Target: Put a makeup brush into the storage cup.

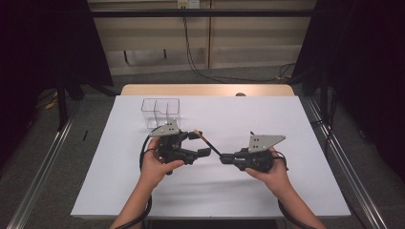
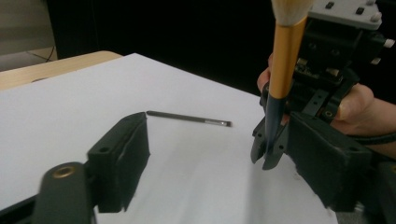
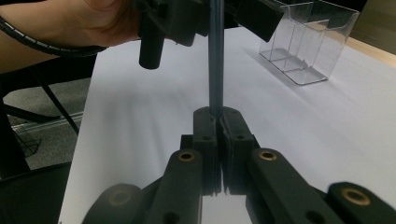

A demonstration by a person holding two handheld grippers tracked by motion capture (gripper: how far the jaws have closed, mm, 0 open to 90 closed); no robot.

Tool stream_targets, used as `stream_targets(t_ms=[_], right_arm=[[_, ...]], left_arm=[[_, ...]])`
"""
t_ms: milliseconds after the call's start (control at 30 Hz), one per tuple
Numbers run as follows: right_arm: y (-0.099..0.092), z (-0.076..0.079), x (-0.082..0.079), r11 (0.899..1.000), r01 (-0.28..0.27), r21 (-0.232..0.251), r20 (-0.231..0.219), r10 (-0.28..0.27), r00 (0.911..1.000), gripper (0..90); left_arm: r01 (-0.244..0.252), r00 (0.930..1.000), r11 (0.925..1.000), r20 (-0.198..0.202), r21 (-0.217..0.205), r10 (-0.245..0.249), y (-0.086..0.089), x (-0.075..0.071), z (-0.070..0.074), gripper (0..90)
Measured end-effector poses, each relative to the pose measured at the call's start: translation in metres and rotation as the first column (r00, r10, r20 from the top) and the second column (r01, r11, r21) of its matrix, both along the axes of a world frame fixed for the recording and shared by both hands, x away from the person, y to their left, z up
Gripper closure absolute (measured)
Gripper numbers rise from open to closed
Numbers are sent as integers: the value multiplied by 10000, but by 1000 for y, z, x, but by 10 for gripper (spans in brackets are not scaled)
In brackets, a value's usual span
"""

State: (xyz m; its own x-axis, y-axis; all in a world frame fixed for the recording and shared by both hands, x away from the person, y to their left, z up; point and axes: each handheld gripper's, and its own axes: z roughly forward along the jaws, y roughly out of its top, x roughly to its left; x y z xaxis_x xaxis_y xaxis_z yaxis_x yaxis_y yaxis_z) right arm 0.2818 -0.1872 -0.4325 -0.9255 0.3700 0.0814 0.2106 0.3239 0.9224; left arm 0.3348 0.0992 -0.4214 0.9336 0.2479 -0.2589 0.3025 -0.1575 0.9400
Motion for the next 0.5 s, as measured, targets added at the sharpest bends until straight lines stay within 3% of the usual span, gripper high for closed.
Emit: stream_targets(t_ms=[133,233,500], right_arm=[[4,0,0,10000,73,32,21,-74,10000,860],[6,0,0,9998,153,82,33,-153,9999,860],[9,-3,2,9993,360,133,-158,-358,9992,859]], left_arm=[[71,10000,10000,-9,-21,-71,-1,0,-1,303],[215,9997,9994,89,-276,-213,-2,-1,-2,367],[331,9992,9983,-193,-485,-340,-2,-2,-5,546]])
